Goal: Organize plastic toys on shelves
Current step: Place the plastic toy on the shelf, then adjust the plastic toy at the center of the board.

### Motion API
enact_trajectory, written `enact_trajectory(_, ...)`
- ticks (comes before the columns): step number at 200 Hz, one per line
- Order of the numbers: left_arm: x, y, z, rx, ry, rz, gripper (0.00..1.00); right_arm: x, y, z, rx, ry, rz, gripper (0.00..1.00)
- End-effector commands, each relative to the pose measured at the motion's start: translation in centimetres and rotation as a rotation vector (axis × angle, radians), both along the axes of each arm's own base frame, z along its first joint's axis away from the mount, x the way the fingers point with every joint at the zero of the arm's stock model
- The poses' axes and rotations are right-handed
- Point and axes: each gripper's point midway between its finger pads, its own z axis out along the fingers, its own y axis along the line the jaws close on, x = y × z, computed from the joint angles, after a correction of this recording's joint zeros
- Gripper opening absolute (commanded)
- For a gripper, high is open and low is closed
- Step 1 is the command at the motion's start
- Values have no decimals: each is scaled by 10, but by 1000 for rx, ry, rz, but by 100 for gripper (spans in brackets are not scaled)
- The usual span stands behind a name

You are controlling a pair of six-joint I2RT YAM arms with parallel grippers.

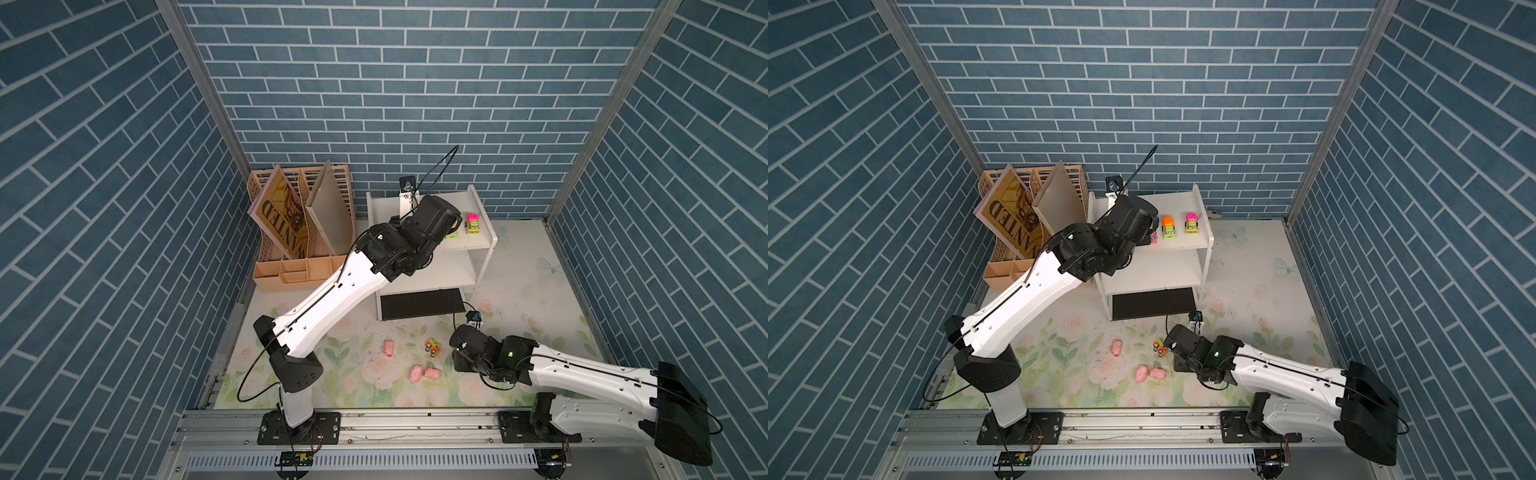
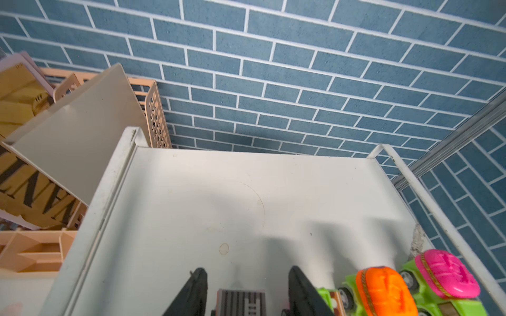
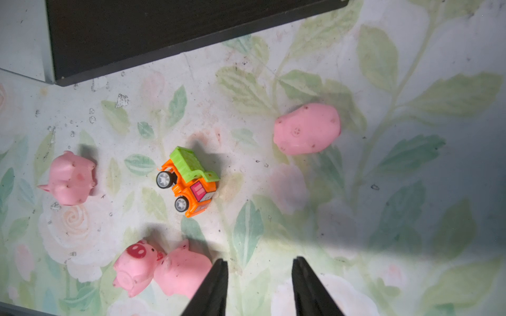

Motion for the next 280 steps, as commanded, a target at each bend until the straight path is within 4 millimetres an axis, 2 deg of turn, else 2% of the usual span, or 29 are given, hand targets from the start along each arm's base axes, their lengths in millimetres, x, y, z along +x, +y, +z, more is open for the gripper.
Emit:
enact_trajectory(1, -4, 19, 44, -48, -100, 23, 56, 9, 3, 14, -14, -40, 14, 43)
enact_trajectory(32, -21, 44, 83, -127, -176, 27, 56, 19, 14, 31, -28, -84, 52, 42)
enact_trajectory(52, -38, 63, 89, -154, -182, 15, 56, 24, 22, 40, -37, -109, 84, 42)
enact_trajectory(67, -52, 75, 81, -188, -172, -8, 58, 28, 31, 46, -37, -129, 110, 42)
enact_trajectory(79, -65, 86, 67, -231, -162, -28, 59, 29, 41, 50, -40, -141, 135, 41)
enact_trajectory(94, -80, 103, 39, -275, -129, -20, 59, 28, 54, 51, -46, -144, 164, 41)
enact_trajectory(108, -92, 115, 5, -272, -68, -6, 59, 25, 69, 46, -48, -138, 193, 41)
enact_trajectory(133, -108, 128, -66, -221, 67, 8, 59, 21, 93, 32, -54, -123, 227, 40)
enact_trajectory(147, -116, 133, -105, -207, 130, 17, 58, 25, 92, 22, -76, -115, 204, 39)
enact_trajectory(166, -126, 136, -157, -183, 216, 16, 58, 33, 79, 9, -84, -98, 179, 39)
enact_trajectory(182, -132, 136, -188, -173, 269, 15, 57, 37, 66, -3, -71, -75, 172, 39)
enact_trajectory(205, -134, 128, -212, -172, 315, -6, 57, 36, 54, -16, -85, -53, 186, 40)
enact_trajectory(238, -132, 118, -228, -149, 353, -24, 57, 32, 51, -29, -90, -25, 221, 41)
enact_trajectory(280, -129, 110, -234, -143, 371, -30, 57, 34, 53, -20, -73, -43, 227, 41)
